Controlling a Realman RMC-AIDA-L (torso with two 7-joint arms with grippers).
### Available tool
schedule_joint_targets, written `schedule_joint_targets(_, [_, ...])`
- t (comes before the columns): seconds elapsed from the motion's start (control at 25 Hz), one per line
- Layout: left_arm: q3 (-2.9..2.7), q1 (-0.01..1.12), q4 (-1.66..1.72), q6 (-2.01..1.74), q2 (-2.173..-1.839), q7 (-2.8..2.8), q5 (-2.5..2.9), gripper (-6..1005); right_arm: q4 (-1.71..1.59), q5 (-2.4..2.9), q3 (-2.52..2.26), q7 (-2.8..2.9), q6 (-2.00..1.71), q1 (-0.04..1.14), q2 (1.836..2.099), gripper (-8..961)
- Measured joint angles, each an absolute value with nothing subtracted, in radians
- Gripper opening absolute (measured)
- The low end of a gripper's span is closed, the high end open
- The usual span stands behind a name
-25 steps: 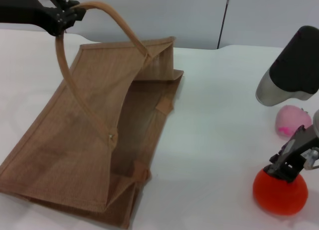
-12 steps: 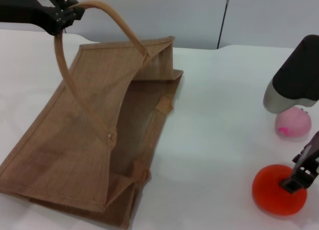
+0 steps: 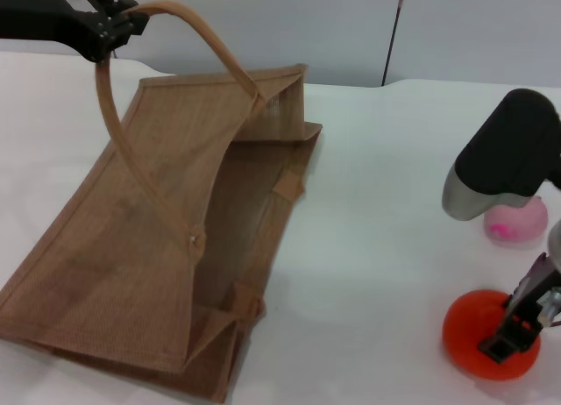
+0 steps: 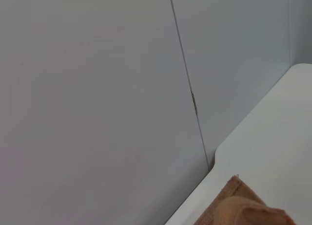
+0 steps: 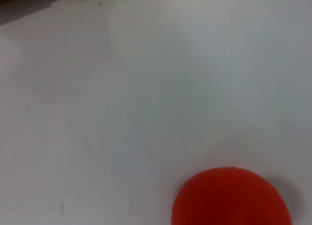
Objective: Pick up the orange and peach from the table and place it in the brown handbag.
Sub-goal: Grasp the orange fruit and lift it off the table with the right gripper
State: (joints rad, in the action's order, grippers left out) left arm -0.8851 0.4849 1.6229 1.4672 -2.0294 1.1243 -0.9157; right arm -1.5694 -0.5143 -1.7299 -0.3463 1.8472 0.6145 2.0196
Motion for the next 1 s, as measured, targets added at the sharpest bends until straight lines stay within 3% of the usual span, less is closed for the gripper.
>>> schedule_joint_targets(1.0, [-0.885, 0.488, 1.586, 1.453, -2.029, 1.132, -0.916, 123, -1.41, -0.448, -1.707, -0.357, 1.782, 0.664, 2.019, 536])
